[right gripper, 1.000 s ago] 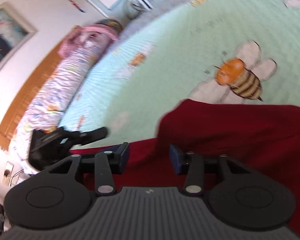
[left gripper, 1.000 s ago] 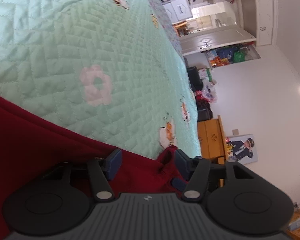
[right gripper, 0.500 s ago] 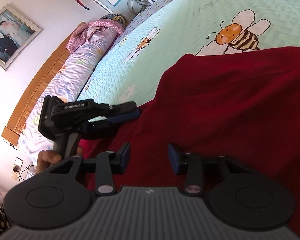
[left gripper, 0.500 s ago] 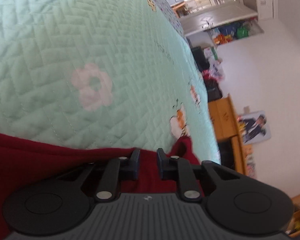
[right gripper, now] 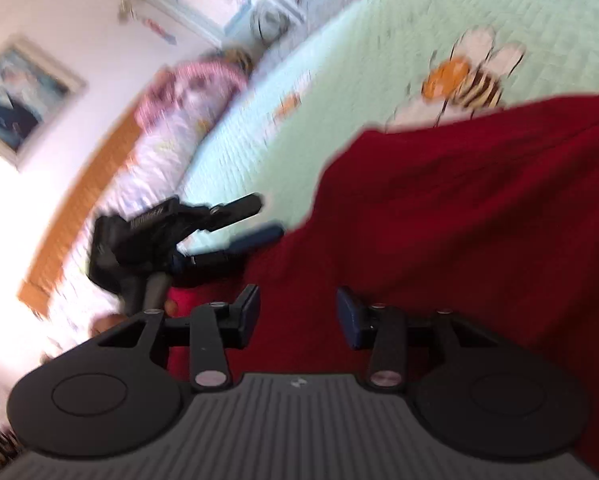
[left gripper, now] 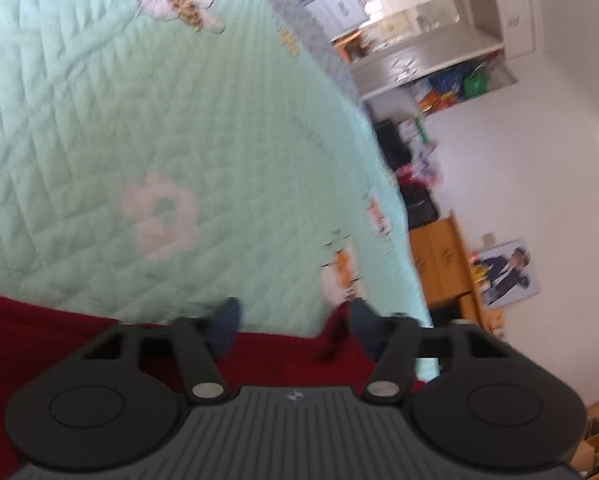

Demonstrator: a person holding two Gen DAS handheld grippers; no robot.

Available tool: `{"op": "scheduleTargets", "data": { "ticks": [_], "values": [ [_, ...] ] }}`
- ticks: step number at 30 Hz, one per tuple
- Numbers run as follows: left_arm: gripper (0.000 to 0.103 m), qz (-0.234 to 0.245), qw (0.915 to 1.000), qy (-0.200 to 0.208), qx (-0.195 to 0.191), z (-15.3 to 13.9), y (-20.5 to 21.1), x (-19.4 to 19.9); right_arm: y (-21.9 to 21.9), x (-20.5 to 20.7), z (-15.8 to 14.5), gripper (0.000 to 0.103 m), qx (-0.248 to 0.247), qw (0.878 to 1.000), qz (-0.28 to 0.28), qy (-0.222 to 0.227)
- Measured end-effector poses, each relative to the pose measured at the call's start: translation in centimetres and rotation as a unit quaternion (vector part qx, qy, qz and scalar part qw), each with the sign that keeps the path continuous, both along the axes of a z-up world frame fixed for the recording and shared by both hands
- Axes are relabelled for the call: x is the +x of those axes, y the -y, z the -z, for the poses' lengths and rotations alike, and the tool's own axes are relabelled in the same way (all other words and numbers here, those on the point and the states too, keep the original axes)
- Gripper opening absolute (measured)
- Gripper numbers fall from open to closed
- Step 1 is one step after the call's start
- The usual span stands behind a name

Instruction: Fold clothes

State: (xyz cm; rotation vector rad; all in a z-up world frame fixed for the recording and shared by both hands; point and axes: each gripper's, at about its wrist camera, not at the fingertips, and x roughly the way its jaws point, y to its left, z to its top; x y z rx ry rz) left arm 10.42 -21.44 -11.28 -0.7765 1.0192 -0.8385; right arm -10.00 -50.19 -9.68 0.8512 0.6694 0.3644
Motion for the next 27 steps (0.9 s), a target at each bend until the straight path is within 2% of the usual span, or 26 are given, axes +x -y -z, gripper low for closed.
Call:
{"op": "scheduleTargets", "data": {
  "ticks": [3,5,7,8,9,10,13,15,17,19,22,27],
  "values": [
    [0.074,0.047,0.9971,-0.023,-0.055,0.0,1.6,-1.2,3.2,-2.2,-0.5,0.048,0.057,0.997,0.048,0.022],
    [0.075,0.073,0.9930,-0.045,-0.081,0.8,3.1,-1.5,5.0,-3.3,-0.5,0.050,0.066,0.995,0.076,0.019],
    [0.075,0.062,0.9955,-0.058,-0.043,2.6,4.7,-0.7,5.8,-3.9,-0.3,0.052,0.058,0.994,0.094,0.010],
    [0.057,0.051,0.9961,-0.066,-0.028,3.5,4.7,-0.2,6.1,-4.1,0.0,0.052,0.056,0.994,0.099,0.004],
    [0.039,0.036,0.9958,-0.078,-0.031,4.2,4.2,0.3,6.3,-4.3,0.2,0.052,0.055,0.993,0.104,-0.002],
    [0.038,0.023,0.9950,-0.086,-0.043,4.6,3.6,0.6,6.4,-4.3,0.5,0.052,0.054,0.993,0.107,-0.008],
    [0.051,-0.003,0.9952,-0.077,-0.060,4.1,1.9,0.6,6.1,-4.3,0.8,0.052,0.033,0.994,0.103,-0.016],
    [0.064,-0.024,0.9952,-0.069,-0.065,3.6,0.5,0.2,5.7,-4.0,0.6,0.052,0.017,0.995,0.095,-0.013],
    [0.069,-0.047,0.9941,-0.063,-0.075,3.1,-0.1,-0.3,5.0,-3.4,0.2,0.052,0.004,0.997,0.083,-0.006],
    [0.072,-0.071,0.9923,-0.057,-0.084,3.1,-0.8,-1.1,3.9,-2.2,-0.6,0.052,-0.025,0.998,0.057,0.006],
    [0.073,-0.104,0.9890,-0.049,-0.093,3.0,-2.7,-2.1,1.4,0.1,-2.2,0.052,-0.101,0.994,-0.002,0.035],
    [0.076,-0.137,0.9841,-0.027,-0.110,2.7,-5.6,-4.2,-3.7,4.9,-4.4,0.052,-0.193,0.973,-0.097,0.083]
  ]
}}
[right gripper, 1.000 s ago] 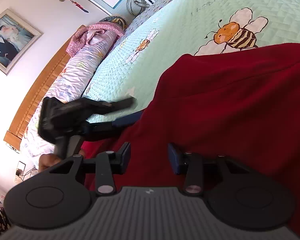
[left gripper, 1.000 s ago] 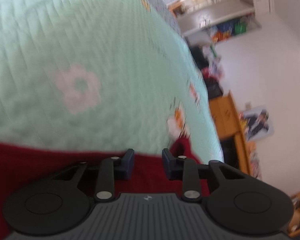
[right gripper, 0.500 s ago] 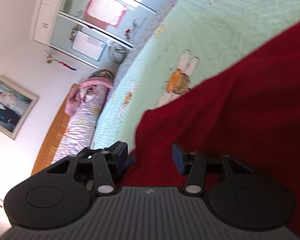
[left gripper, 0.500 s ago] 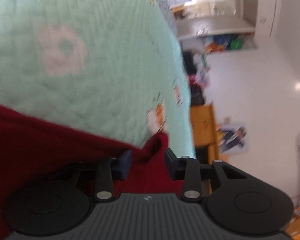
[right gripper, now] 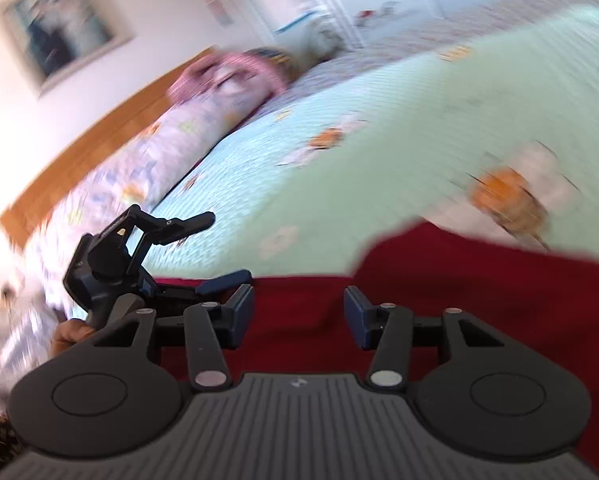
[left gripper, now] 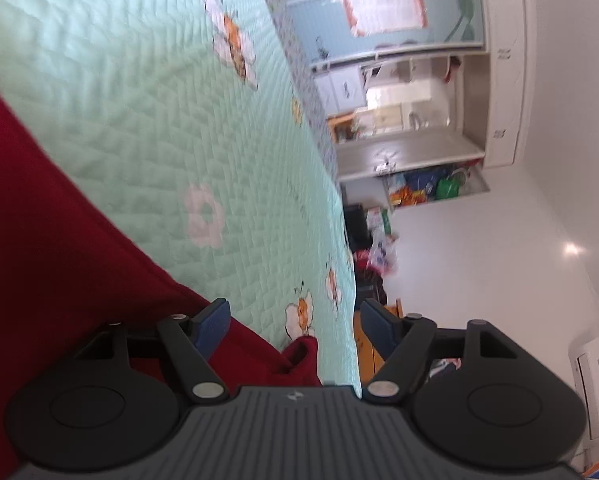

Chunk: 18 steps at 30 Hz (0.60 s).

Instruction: Fold clothes

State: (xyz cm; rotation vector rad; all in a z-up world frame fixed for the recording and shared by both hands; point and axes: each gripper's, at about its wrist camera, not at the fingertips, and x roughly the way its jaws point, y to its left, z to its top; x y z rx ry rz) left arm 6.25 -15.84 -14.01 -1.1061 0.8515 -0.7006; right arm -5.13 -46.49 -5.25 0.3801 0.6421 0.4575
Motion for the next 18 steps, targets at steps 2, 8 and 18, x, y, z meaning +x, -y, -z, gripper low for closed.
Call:
{"op": "scheduleTargets", "data": {
  "ticks": [2,8,18],
  "values": [
    [0.076,-0.002,1.0000,0.000,-0.001,0.0,-0.8,0.0,-2.0,1.7,-0.2,0.052,-0.056,0.998,-0.033,0.010],
    [0.076,0.010,0.9999,0.005,-0.002,0.1,-2.5,-0.2,-6.5,3.7,2.0,0.034,-0.217,0.971,-0.105,0.007],
    [0.076,0.009,0.9997,-0.007,-0.022,0.7,-3.3,-0.8,-6.1,1.3,1.5,0.035,-0.192,0.979,-0.058,0.032]
  ]
}}
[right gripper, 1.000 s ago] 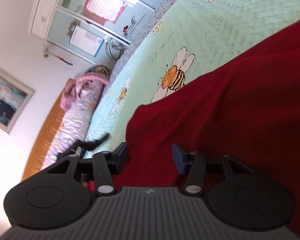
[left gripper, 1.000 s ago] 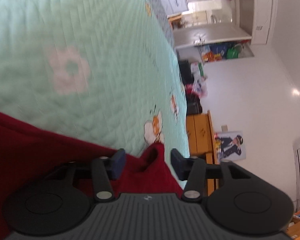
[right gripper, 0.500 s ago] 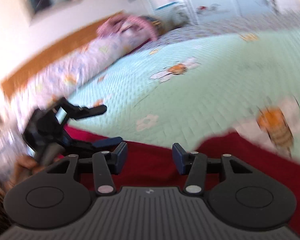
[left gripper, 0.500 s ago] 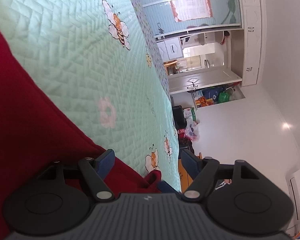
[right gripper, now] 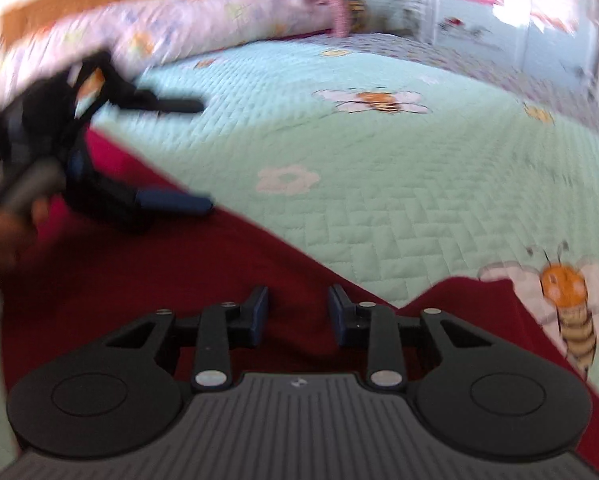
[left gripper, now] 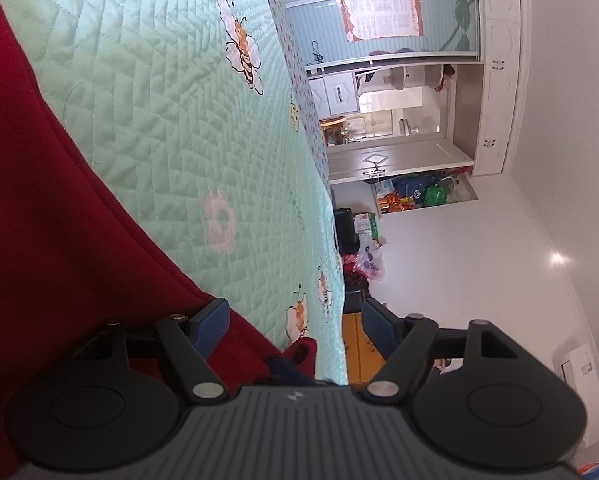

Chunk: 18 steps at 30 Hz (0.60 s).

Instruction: Fold clothes

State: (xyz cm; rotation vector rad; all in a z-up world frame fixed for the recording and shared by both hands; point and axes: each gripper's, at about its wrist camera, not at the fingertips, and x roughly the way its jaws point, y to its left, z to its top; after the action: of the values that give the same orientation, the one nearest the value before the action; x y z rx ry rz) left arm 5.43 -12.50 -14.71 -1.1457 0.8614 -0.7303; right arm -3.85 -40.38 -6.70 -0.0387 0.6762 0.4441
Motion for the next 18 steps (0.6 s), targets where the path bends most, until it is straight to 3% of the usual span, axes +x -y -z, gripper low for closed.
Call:
{"op": "scheduleTargets", "data": {
  "ticks": [2,4,6,7,11,15,17,18],
  "values": [
    [0.076,0.000,0.9999,0.003,0.014,-0.5,0.3,0.0,0.7,-1.2,-1.3,0.035,0.041,0.999,0.018,0.013],
    [0.076,0.001,0.9992,0.007,0.038,-1.3,0.7,-0.1,1.6,-2.2,-1.3,0.036,0.076,0.996,0.036,-0.009],
    [0.078,0.012,0.9975,0.016,0.067,-2.6,1.4,-0.5,3.8,-3.2,-0.8,0.036,0.133,0.987,0.077,-0.038],
    [0.079,0.026,0.9974,0.022,0.063,-3.2,2.1,-0.7,5.3,-4.1,-0.8,0.036,0.173,0.979,0.102,-0.043],
    [0.084,0.083,0.9953,0.027,0.042,-4.4,5.3,-0.9,11.9,-8.4,-1.0,0.040,0.299,0.930,0.210,-0.041],
    [0.080,0.096,0.9905,-0.001,0.098,-2.7,7.6,0.1,18.1,-12.7,-1.1,0.042,0.387,0.870,0.303,-0.032],
    [0.077,0.087,0.9915,-0.010,0.096,-2.1,7.3,0.5,19.9,-14.1,-0.9,0.043,0.427,0.847,0.316,-0.023],
    [0.077,0.081,0.9917,-0.012,0.098,-2.1,7.1,0.6,20.4,-14.6,-0.8,0.044,0.437,0.842,0.316,-0.020]
  ]
}}
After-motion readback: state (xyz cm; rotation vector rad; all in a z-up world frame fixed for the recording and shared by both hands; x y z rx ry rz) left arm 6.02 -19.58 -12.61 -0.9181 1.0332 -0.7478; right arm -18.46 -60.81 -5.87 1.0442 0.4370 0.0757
